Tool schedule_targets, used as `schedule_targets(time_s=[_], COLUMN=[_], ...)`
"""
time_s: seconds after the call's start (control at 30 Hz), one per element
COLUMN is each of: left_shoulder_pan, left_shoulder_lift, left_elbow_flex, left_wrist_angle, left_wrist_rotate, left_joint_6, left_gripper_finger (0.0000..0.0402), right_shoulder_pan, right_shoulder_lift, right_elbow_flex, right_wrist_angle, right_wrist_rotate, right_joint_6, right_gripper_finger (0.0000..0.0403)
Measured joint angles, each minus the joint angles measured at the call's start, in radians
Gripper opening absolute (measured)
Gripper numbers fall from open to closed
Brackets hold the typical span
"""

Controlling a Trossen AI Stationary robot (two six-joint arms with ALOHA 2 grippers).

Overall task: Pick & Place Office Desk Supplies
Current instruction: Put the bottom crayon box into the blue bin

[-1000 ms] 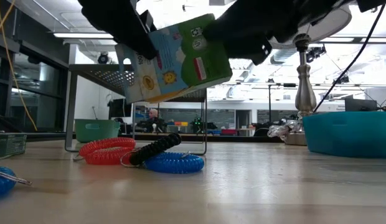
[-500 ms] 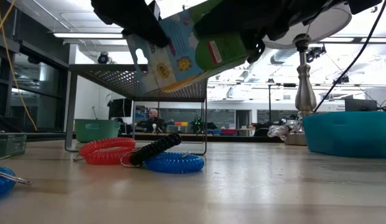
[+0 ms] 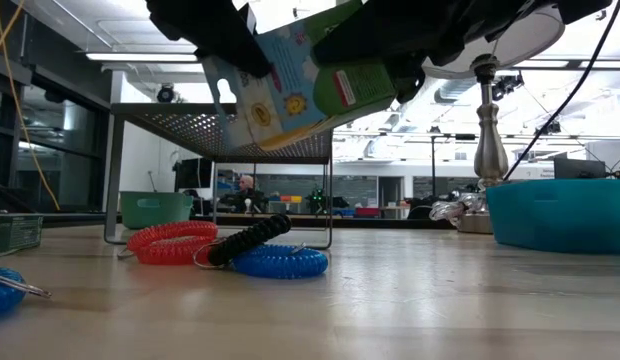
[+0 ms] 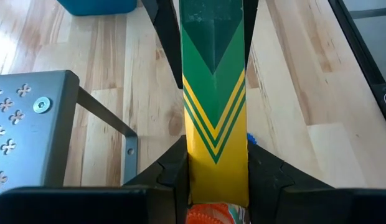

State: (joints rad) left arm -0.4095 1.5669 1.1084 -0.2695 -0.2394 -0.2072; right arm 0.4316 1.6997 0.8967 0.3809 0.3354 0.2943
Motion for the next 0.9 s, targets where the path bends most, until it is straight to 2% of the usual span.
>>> schedule_targets(time_s=[0.2,0.5,0.67,0.77,0.9], left_shoulder_pan=[0.000,-0.002,-0.002,-0.002,-0.002], left_shoulder_lift=[0.000,0.000,0.000,0.000,0.000], left_elbow_flex=[0.000,0.000,0.000,0.000,0.000], left_wrist_angle=[0.004,0.032,0.073,0.084,0.088], left_wrist_rotate=[0.009,0.112,0.171,0.183,0.185], left_joint_6=[-0.015,0.001,0.000,0.000,0.000], left_gripper_finger=[0.0132,0.0159,0.0161,0.0161,0.0162], right_shoulder_pan=[0.001,0.048,0.082,0.109,0.147], right_shoulder_lift=[0.000,0.000,0.000,-0.005,-0.051], right_elbow_flex=[0.000,0.000,0.000,0.000,0.000], right_wrist_angle=[0.000,-0.002,-0.021,-0.075,-0.230], right_wrist_rotate=[-0.011,0.001,0.010,0.057,0.123], right_joint_6=[0.001,0.001,0.045,0.077,0.161], right_gripper_finger=[0.0111,0.0086,0.0093,0.0094,0.0088])
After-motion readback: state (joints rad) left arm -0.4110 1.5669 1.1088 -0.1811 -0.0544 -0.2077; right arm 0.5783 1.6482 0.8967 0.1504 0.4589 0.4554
